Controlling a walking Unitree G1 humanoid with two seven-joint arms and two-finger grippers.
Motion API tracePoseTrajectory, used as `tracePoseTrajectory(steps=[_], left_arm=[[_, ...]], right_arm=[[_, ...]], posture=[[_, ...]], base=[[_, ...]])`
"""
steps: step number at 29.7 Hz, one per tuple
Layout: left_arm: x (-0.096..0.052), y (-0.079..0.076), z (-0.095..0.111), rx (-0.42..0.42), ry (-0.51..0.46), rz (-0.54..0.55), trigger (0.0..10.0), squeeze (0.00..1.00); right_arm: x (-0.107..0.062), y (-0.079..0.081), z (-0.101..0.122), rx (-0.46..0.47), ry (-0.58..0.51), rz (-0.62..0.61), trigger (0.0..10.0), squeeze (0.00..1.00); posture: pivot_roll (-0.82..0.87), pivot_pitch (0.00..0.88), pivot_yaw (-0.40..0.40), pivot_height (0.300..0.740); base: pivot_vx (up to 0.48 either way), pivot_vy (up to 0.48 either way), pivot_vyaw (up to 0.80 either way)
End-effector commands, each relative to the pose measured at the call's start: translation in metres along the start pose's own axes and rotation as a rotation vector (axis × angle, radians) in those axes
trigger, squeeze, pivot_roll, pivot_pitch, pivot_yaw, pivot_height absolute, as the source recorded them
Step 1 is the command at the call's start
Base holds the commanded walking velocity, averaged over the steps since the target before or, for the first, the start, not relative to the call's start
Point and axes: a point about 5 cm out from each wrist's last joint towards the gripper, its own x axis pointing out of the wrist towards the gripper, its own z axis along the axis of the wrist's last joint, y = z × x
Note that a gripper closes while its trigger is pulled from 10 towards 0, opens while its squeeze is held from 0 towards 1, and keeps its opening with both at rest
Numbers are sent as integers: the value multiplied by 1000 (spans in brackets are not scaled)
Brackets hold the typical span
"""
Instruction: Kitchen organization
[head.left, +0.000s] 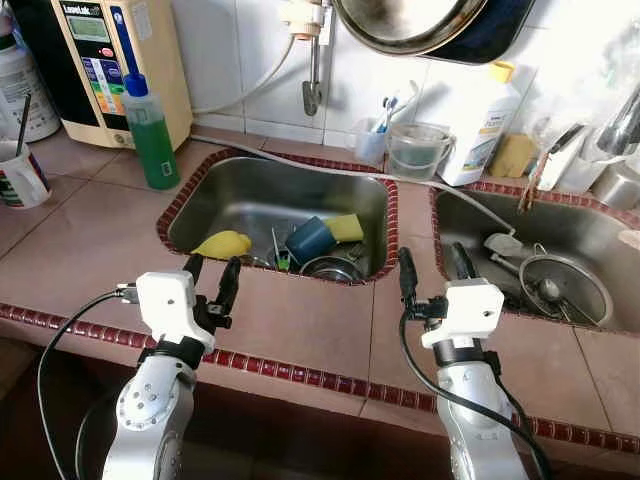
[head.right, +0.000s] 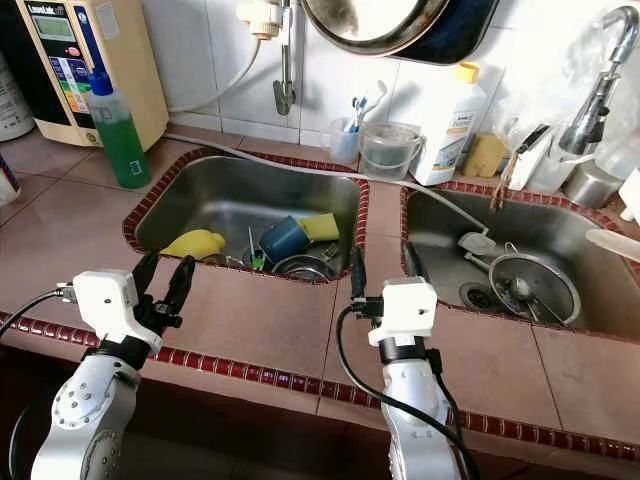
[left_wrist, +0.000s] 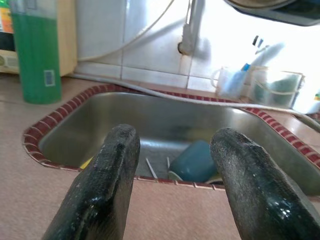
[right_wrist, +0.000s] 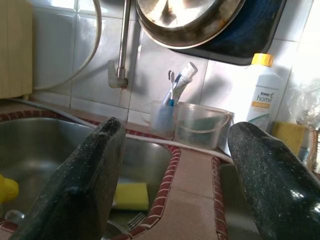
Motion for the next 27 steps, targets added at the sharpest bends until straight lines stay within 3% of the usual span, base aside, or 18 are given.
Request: tracePoseTrajectory(steps=[1,15,27], left_arm=[[-2,-6,2,4,-2,-37,10000,0],[-7,-13,1,-22,0,-52,10000,0],[-6,-13,2,-16,5,-56,10000,0]], right_arm=[[0,-1,2,-12,-3,-6,10000,0],[-2,3,-1,-6,28,26,10000,0],[-4,5,-3,2,40,22,10000,0]], posture=[[-163,0,-43,732],[-150,0,-63,732],[-148,0,-62,732]], base=[[0,0,0],[0,0,0],[-280,0,0]])
